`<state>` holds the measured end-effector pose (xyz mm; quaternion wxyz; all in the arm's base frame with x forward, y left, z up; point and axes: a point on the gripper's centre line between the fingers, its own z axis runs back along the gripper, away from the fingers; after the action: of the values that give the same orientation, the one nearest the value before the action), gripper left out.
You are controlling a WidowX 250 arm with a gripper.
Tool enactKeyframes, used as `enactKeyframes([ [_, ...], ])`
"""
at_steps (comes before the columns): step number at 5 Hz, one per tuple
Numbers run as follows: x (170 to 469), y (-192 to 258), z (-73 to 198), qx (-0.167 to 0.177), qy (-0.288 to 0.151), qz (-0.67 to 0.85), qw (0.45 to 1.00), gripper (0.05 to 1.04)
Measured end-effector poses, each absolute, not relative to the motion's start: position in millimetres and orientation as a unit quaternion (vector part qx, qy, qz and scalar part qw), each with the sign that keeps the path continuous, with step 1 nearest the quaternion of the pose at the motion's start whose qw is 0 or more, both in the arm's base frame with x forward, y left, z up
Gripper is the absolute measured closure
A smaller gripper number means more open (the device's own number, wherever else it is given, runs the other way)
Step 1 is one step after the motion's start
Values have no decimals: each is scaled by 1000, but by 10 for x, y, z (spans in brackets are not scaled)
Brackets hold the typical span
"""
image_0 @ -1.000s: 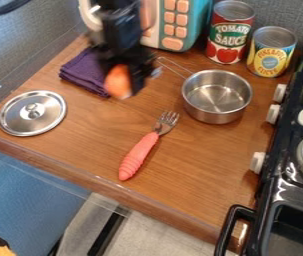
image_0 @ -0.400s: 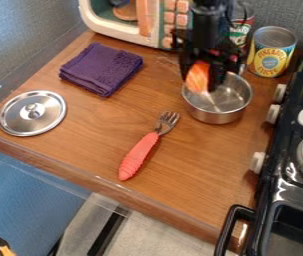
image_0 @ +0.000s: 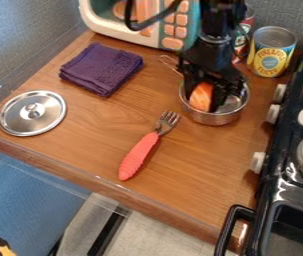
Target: Put the bread inside the silver pot
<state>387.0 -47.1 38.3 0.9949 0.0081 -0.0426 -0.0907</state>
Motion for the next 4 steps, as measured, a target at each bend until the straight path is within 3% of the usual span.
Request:
enactKeyframes([
  [1,3929,-488,405,7,-49,-94,994,132],
  [2,3896,-507,405,0,-41,-96,995,71],
  [4,3722,-453,920,-26,-80,-87,993,81],
])
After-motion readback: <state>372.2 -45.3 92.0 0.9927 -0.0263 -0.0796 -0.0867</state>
